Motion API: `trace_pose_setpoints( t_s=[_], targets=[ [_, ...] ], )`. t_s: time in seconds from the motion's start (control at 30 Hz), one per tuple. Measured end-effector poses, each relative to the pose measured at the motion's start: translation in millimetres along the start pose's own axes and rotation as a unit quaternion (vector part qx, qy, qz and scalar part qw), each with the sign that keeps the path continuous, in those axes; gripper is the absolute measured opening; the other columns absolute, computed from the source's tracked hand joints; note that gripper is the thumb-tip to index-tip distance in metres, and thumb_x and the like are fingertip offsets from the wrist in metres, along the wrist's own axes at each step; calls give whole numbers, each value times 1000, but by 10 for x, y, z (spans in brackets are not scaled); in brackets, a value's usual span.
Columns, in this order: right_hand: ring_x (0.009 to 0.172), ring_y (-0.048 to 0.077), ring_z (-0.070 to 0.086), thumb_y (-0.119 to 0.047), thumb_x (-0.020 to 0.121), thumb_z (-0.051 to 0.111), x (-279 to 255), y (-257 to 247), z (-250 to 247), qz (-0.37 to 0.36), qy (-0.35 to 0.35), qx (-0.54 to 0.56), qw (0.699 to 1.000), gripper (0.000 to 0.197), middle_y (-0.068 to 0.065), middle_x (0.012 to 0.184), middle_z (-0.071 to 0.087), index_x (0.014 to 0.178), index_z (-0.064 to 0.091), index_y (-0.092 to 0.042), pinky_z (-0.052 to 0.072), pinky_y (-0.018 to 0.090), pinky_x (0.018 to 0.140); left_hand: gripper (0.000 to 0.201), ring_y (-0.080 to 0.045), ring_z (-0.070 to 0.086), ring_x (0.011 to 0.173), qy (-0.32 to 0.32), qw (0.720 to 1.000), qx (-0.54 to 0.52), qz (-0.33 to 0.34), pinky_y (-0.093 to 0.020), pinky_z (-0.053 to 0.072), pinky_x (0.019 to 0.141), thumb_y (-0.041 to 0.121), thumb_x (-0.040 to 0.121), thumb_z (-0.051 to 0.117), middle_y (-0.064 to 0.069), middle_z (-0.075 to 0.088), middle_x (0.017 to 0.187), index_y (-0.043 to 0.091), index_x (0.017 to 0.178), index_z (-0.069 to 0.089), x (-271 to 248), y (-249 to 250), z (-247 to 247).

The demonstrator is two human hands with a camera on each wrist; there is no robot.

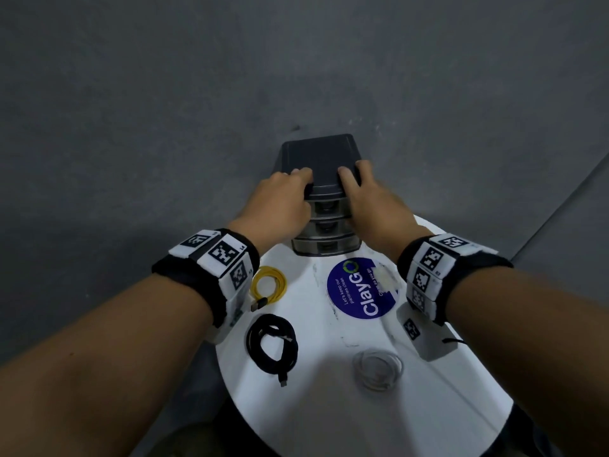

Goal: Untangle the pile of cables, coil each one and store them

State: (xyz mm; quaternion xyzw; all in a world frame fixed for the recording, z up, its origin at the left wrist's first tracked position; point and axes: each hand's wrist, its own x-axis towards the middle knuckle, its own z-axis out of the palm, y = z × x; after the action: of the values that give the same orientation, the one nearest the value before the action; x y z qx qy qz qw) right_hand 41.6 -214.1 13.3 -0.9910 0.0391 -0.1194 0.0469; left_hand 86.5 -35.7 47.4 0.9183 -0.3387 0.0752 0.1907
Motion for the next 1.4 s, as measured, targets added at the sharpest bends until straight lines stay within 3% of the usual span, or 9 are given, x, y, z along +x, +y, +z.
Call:
trace_pose_setpoints(
  t_s=[0.3, 0.5, 0.67, 0.77, 0.9, 1.0, 1.1, 1.3, 1.4],
  targets=[
    [64, 37, 52, 3, 76, 75, 78, -61, -16, 20, -24, -33, 999, 78, 17, 138, 26, 134, 28, -19, 45, 40, 59, 24, -29, 58, 81, -14, 999, 36, -5, -35, 44, 65, 11, 89, 53, -7, 66, 95, 19, 111, 59, 8, 23, -108],
    [65, 38, 57, 1, 76, 76, 28, -60, -14, 17, -16, -15, 1000, 76, 15, 137, 28, 131, 28, -23, 50, 41, 60, 21, -29, 61, 82, -45, 997, 61, -4, -40, 55, 68, 21, 88, 56, -3, 65, 93, 26, 108, 58, -37, 4, -167],
    [69, 38, 61, 5, 76, 75, -12, -33, -31, 15, -8, 11, 1000, 75, 15, 138, 31, 128, 29, -25, 57, 46, 66, 10, -22, 52, 92, 39, 997, 63, 2, -39, 51, 74, 24, 92, 56, 3, 50, 105, 25, 99, 62, -98, 147, -308],
    [68, 37, 57, 5, 80, 69, -39, -24, -60, 10, -4, 21, 1000, 66, 16, 135, 32, 128, 33, -21, 48, 40, 62, 14, -24, 60, 80, -106, 988, 109, 24, -39, 55, 71, 28, 91, 53, -1, 60, 89, 22, 83, 63, -175, 376, -280],
    [70, 35, 55, 1, 84, 68, -71, -27, -92, 7, 7, 41, 999, 59, 12, 133, 33, 128, 35, -21, 45, 38, 64, 18, -25, 65, 89, -387, 906, 171, 25, -36, 53, 77, 26, 96, 53, -2, 68, 93, 17, 91, 67, -265, 403, 119],
    [76, 36, 59, -2, 83, 69, -125, 12, -112, 1, 11, 61, 998, 60, 10, 134, 33, 130, 38, -21, 47, 38, 66, 47, -30, 62, 112, -375, 910, 174, 13, -34, 48, 83, 21, 95, 56, -8, 62, 131, 17, 141, 50, -339, 305, 365],
    [86, 33, 61, -6, 81, 75, -153, 42, -113, -1, 10, 83, 997, 66, 8, 140, 32, 134, 39, -23, 53, 40, 74, 70, -31, 61, 109, -355, 923, 150, 6, -33, 45, 78, 16, 93, 57, -13, 59, 134, 17, 156, 25, -369, 294, 495],
    [95, 34, 63, -8, 75, 81, -153, 76, -95, 0, 9, 107, 994, 75, 4, 141, 30, 135, 39, -25, 56, 42, 82, 51, -28, 65, 104, -386, 915, 112, -30, -32, 54, 79, 15, 88, 60, -10, 65, 124, 11, 138, 51, -277, 265, 557],
    [94, 32, 63, -9, 76, 81, -155, 97, -89, -6, 11, 109, 994, 75, 4, 141, 30, 135, 38, -26, 56, 41, 81, 41, -19, 59, 68, -425, 900, 81, -50, -19, 44, 48, 13, 90, 55, -4, 66, 97, 13, 131, 55, -232, 267, 473]
  ],
)
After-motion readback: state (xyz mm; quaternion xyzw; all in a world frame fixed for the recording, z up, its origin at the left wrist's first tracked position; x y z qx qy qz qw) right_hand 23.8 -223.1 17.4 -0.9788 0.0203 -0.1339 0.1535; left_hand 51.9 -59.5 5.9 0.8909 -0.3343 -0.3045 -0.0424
